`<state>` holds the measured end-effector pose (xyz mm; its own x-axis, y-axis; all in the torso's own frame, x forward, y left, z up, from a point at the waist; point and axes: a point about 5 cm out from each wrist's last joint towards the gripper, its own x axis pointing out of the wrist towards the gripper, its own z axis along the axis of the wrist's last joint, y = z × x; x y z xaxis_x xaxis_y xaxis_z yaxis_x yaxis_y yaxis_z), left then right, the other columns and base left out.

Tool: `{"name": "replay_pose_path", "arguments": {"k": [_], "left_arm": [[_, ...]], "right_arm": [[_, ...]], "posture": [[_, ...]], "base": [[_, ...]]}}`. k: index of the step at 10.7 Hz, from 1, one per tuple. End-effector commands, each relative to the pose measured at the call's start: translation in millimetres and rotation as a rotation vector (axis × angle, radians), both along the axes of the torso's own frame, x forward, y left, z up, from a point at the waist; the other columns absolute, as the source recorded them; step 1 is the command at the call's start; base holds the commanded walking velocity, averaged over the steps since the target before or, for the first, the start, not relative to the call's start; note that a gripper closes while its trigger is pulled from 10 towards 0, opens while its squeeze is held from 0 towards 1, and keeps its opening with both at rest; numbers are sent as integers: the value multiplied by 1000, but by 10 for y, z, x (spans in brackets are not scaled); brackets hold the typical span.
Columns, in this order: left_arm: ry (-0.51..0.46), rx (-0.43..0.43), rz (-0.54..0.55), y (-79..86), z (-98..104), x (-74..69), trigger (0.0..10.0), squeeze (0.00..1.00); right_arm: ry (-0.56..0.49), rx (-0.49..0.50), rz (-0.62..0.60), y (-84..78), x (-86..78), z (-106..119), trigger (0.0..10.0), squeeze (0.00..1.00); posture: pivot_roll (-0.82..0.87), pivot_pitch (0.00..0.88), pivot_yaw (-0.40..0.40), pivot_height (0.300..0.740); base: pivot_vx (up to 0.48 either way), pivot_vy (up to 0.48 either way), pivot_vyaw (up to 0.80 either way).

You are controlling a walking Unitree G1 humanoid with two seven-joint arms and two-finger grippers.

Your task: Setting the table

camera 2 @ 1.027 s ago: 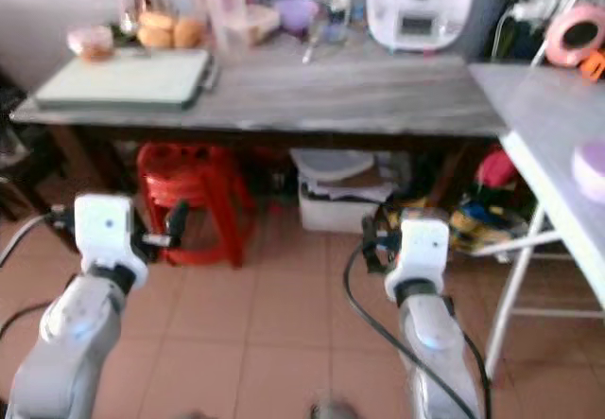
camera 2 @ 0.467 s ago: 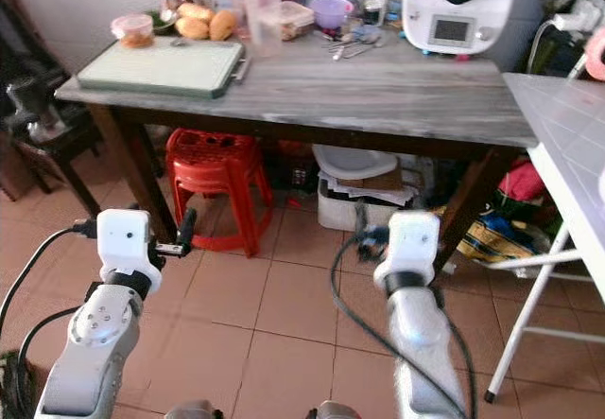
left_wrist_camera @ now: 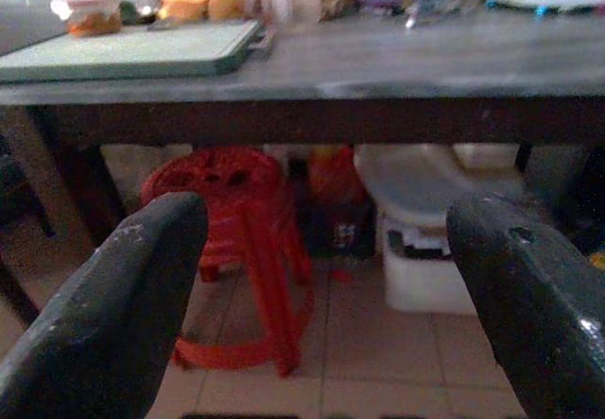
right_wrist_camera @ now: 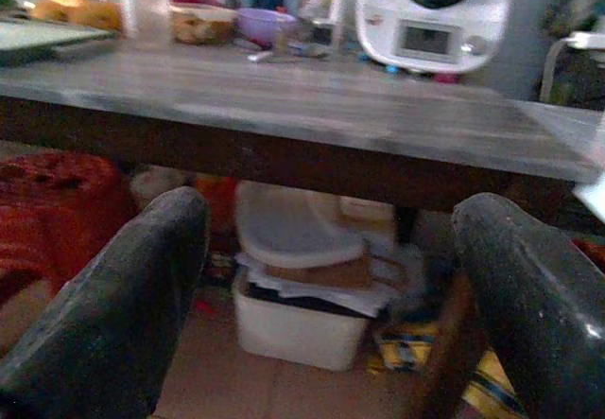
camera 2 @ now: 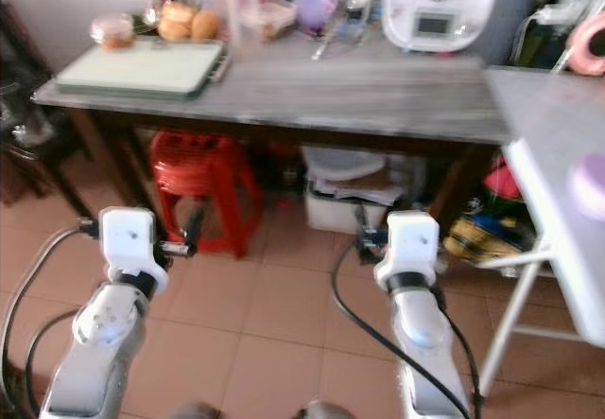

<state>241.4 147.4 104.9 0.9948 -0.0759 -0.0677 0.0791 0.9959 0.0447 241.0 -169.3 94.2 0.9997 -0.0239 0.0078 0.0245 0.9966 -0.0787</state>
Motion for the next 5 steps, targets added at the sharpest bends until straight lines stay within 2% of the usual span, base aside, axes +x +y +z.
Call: {"name": "replay_pose_path", "arguments": {"k": [1,5], "left_arm": [[6,12,6,45,13,-2,10000,0],[11,15,5,47,20,3,10000,0]], "right_arm": [[-8,20,-16,0,6,21,10000,0],[7,-14,-33,-58,-13,13,10000,0]], "posture": [[48,0,5,740],[44,0,8,740]], "base": [[0,-480,0],[0,-448,0]]}}
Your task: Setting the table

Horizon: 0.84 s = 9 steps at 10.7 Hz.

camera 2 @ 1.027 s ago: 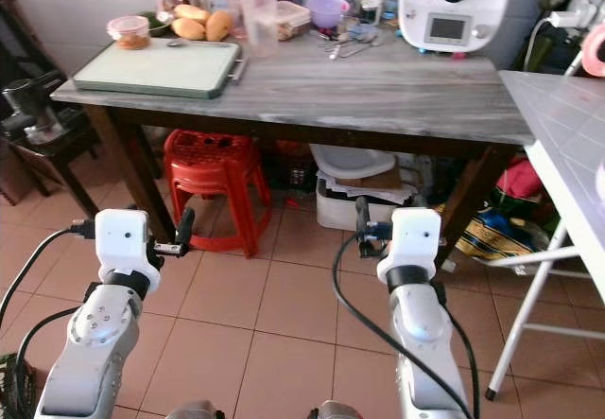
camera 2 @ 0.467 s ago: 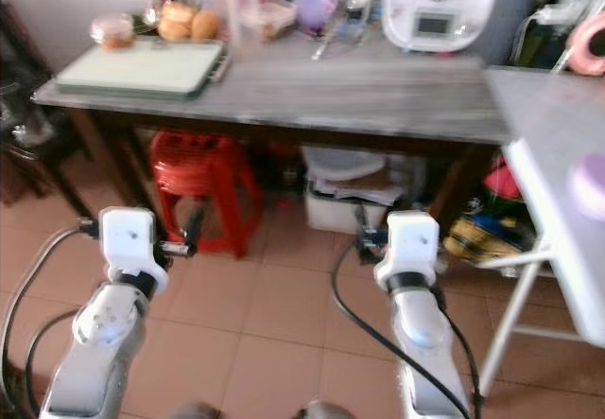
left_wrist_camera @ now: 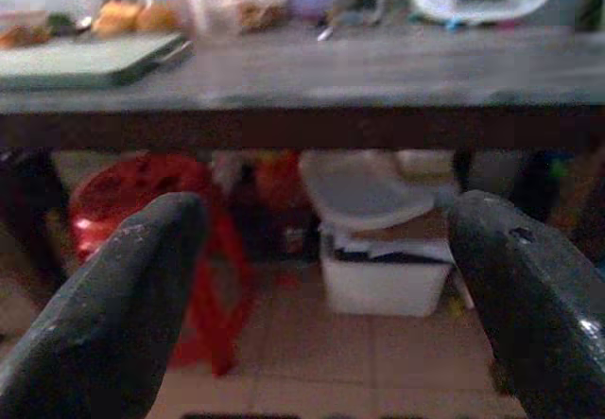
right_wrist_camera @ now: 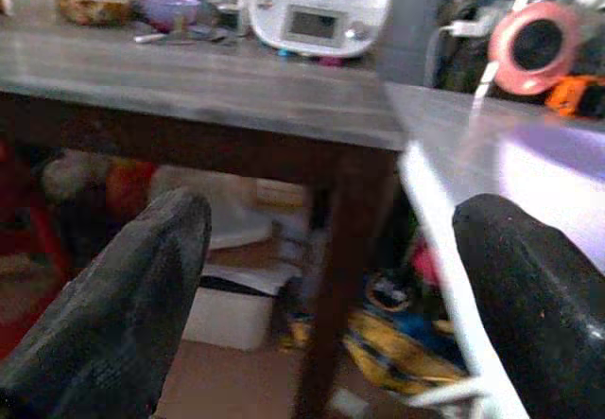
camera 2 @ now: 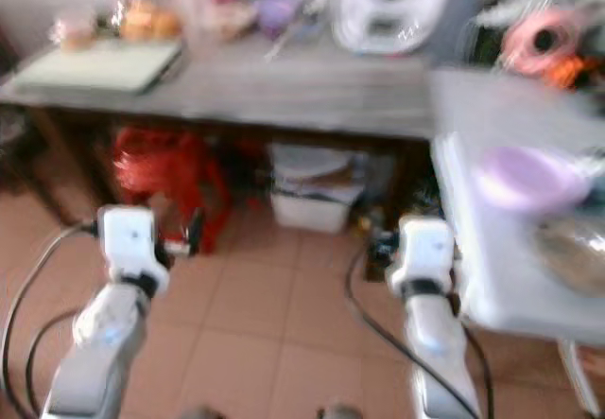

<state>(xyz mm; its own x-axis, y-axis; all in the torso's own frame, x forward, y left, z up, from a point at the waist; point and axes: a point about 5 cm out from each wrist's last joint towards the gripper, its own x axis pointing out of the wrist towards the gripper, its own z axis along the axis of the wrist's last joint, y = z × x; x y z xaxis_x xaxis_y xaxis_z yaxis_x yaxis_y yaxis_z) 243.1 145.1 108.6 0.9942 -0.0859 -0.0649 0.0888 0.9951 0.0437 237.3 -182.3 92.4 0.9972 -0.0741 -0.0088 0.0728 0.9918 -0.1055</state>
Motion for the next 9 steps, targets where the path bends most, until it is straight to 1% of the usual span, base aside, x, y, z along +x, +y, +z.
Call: {"name": "replay_pose_path", "arguments": {"k": [1,5,6,8,9], "left_arm": [[14,16,14,73,-14,-14,10000,0],[18,26,10,80,-3,-19,10000,0],[19,27,5,79,0,-20,10000,0],[19,31,1,78,6,-24,10000,0],[18,36,-6,60,11,-21,10000,0]], "right_arm": [[-1,23,18,78,26,22,10000,0],[-6,27,0,80,20,32,10000,0],[-18,-14,-46,25,18,51,10000,0],[-12,-33,-65,-8,10,42,10000,0],[8,-26,-72,-27,16,12,10000,0]], "posture": [[45,0,7,740],[47,0,11,740],[47,0,12,740],[49,0,11,740],[51,0,9,740]], "base": [[0,-431,0],[0,-346,0],[0,-337,0],[0,-319,0],[0,0,0]]}}
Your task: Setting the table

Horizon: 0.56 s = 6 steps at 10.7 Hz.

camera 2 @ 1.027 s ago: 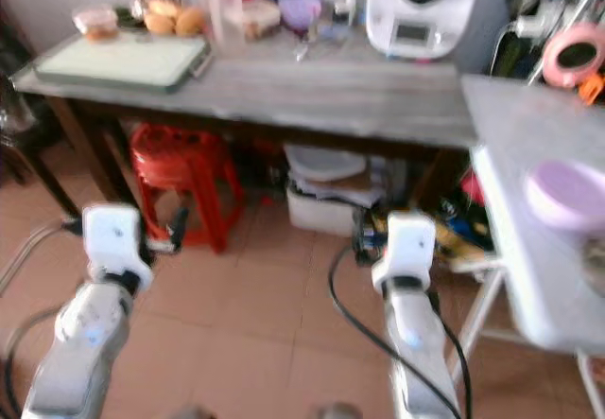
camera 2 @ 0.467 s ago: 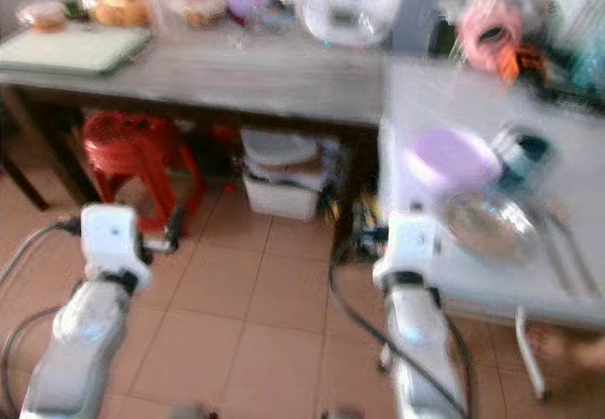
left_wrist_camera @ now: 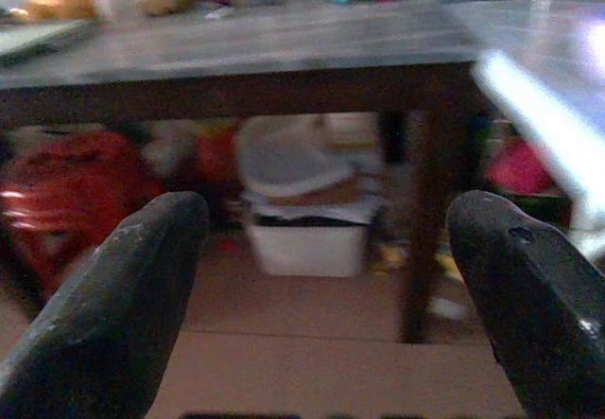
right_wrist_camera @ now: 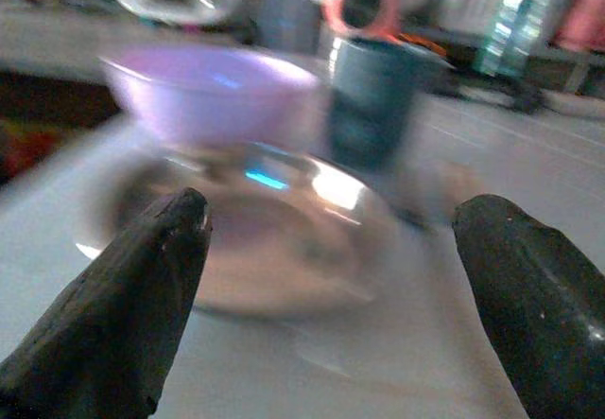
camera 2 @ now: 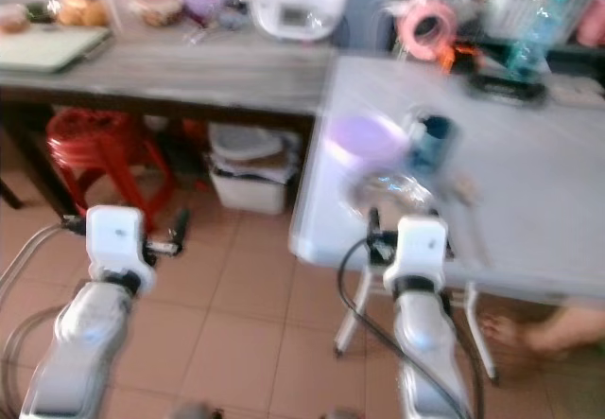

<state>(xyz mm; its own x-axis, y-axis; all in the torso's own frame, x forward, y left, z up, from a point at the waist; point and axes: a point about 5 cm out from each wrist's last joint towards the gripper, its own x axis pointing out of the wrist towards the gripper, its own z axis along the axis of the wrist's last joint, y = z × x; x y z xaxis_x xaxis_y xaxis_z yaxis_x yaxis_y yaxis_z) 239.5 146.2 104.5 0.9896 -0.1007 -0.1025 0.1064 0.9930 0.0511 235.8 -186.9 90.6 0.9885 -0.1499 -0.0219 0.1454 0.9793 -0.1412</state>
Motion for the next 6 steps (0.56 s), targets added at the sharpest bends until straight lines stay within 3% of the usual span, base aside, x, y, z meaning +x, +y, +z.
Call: {"name": "replay_pose_path", "arguments": {"k": [1,4,5,6], "left_arm": [[-23,23,3,37,60,17,10000,0],[-60,63,0,29,143,49,10000,0],[-54,32,-17,21,148,48,10000,0],[-49,7,-42,-2,145,37,10000,0]], "right_arm": [[-10,3,-1,14,39,34,10000,0],[10,-18,-15,22,83,34,10000,0],[14,7,19,55,94,16,10000,0],[10,5,-20,35,103,27,10000,0]], "posture": [[52,0,9,740],[57,0,11,740],[53,0,11,740],[51,0,11,740]], "base": [[0,0,0],[0,0,0],[0,0,0],[0,0,0]]}}
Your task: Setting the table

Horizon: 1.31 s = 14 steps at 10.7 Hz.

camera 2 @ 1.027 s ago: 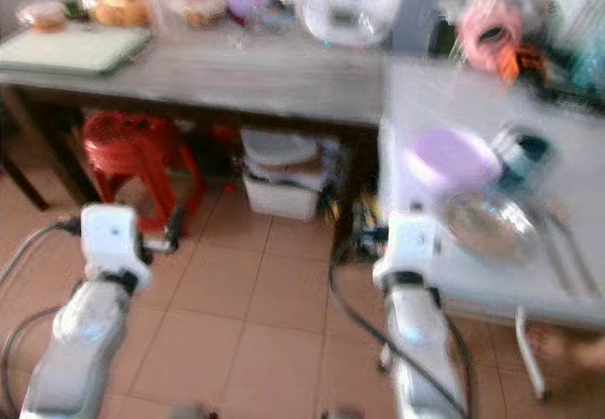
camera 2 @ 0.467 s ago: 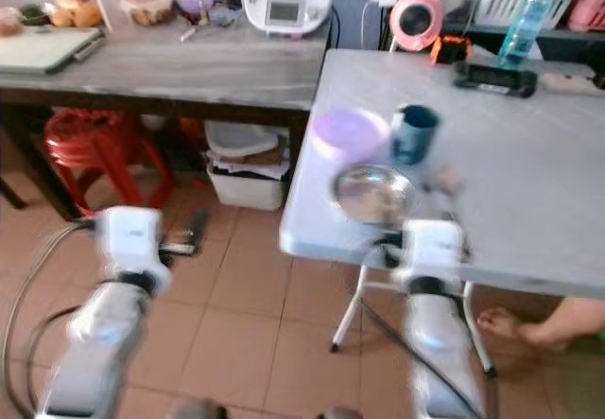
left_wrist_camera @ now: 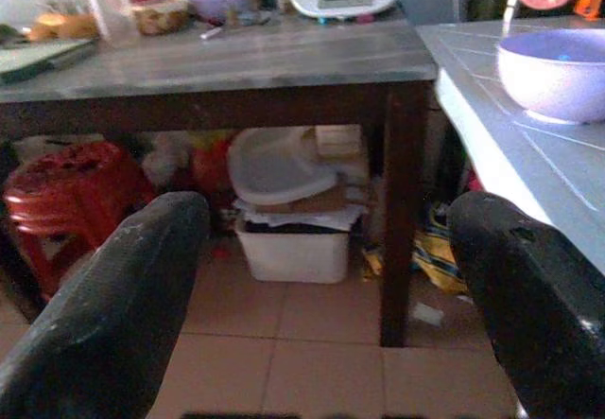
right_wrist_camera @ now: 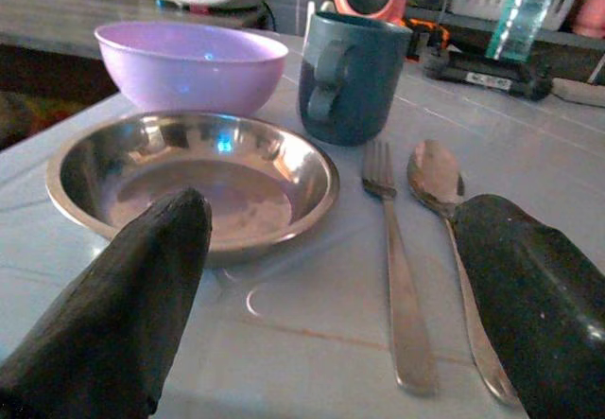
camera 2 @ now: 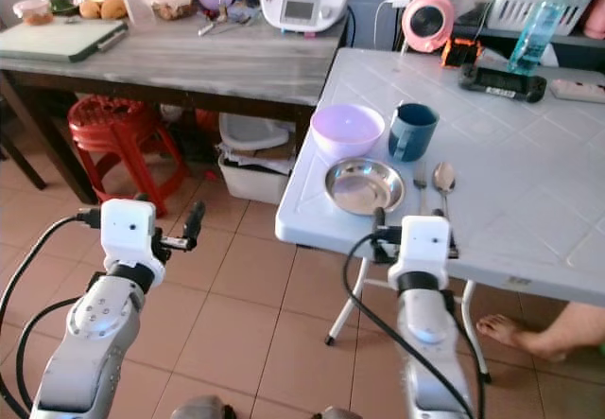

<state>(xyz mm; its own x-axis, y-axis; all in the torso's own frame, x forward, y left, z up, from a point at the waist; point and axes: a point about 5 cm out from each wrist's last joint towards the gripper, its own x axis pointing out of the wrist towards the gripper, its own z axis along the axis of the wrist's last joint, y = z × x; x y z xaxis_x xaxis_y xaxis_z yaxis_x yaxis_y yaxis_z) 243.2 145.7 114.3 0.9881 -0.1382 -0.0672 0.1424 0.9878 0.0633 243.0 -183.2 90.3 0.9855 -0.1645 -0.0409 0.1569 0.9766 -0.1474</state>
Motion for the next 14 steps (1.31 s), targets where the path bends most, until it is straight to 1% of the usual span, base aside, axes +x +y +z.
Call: {"name": "replay_pose_path", "arguments": {"k": [1,2,3,5,6,8,10,12,14], "left_arm": [[-12,-6,-14,-9,45,-5,10000,0],[-12,-18,-31,-27,50,-6,10000,0],[-11,-20,-35,-32,50,-10,10000,0],[-10,-25,-41,-39,51,-14,10000,0],[-10,-28,-41,-42,53,-14,10000,0],[-13,-32,-42,-49,55,-13,10000,0],[-13,-25,-32,-45,56,-15,10000,0],[-14,-17,-27,-39,66,-16,10000,0],[-18,8,-30,-9,110,-38,10000,0]], "right_arm": [[-18,-26,-8,-9,29,54,10000,0],[-19,34,1,-12,6,51,10000,0],[-10,55,-7,-24,6,43,10000,0],[-17,59,5,-10,11,54,10000,0],[-24,56,12,0,16,65,10000,0],[-36,48,28,31,33,94,10000,0],[-42,45,29,25,42,107,10000,0],[-60,50,15,-21,73,150,10000,0],[-80,58,-6,-141,175,231,10000,0]], "posture": [[50,0,12,740],[49,0,13,740],[48,0,14,740],[48,0,12,740],[49,0,12,740],[48,0,9,740],[48,0,9,740],[53,0,14,740],[66,7,28,740]], "base": [[0,0,0],[0,0,0],[0,0,0],[0,0,-800],[0,0,-400],[244,0,0],[0,0,0],[0,0,0],[0,0,0]]}}
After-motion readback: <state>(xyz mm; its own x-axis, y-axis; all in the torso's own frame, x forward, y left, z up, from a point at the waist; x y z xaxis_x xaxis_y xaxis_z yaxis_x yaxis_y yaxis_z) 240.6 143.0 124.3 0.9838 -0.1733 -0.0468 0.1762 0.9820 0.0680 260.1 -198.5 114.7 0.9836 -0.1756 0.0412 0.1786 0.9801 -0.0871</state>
